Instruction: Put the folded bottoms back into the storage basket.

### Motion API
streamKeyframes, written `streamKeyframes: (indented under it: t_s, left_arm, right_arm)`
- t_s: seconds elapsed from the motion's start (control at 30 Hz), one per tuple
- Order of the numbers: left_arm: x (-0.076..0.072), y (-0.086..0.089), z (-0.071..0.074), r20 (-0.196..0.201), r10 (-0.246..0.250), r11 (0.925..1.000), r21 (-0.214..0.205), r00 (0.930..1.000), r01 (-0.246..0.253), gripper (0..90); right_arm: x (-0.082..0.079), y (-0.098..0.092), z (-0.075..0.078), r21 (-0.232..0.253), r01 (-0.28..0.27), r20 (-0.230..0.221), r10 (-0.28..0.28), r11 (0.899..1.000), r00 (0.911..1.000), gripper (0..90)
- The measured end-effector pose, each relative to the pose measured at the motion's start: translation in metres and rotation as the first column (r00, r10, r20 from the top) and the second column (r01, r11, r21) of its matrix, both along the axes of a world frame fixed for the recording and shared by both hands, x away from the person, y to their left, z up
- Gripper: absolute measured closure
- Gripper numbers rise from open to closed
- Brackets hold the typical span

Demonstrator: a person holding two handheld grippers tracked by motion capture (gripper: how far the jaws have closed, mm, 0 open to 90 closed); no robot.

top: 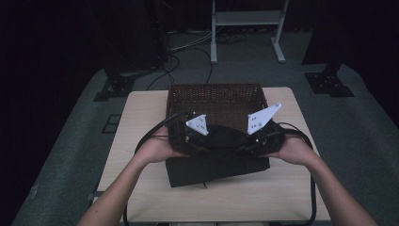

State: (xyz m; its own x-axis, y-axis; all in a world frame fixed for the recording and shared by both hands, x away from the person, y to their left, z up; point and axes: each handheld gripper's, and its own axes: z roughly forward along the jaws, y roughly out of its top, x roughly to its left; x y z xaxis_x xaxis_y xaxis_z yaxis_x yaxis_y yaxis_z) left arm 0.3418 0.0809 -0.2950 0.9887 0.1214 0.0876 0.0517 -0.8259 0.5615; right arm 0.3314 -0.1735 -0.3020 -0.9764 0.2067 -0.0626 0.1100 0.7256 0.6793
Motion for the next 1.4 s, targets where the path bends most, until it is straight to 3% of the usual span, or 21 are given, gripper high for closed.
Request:
streamKeyframes:
  t_s: [0.97,1.4]
  left_arm:
    - [0.031,0.003,0.044,0.010,0.014,0.9995,-0.029,0.9998,-0.014,72.8]
    - [0.047,-0.001,0.065,0.032,0.008,0.9999,-0.008,0.9995,-0.008,72.8]
  right_arm:
    - [0.024,0.001,0.049,0.020,0.022,0.027,-0.023,1.000,0.9994,71.9]
    - [0.036,-0.002,0.068,0.039,0.022,0.044,-0.024,0.999,0.9987,71.9]
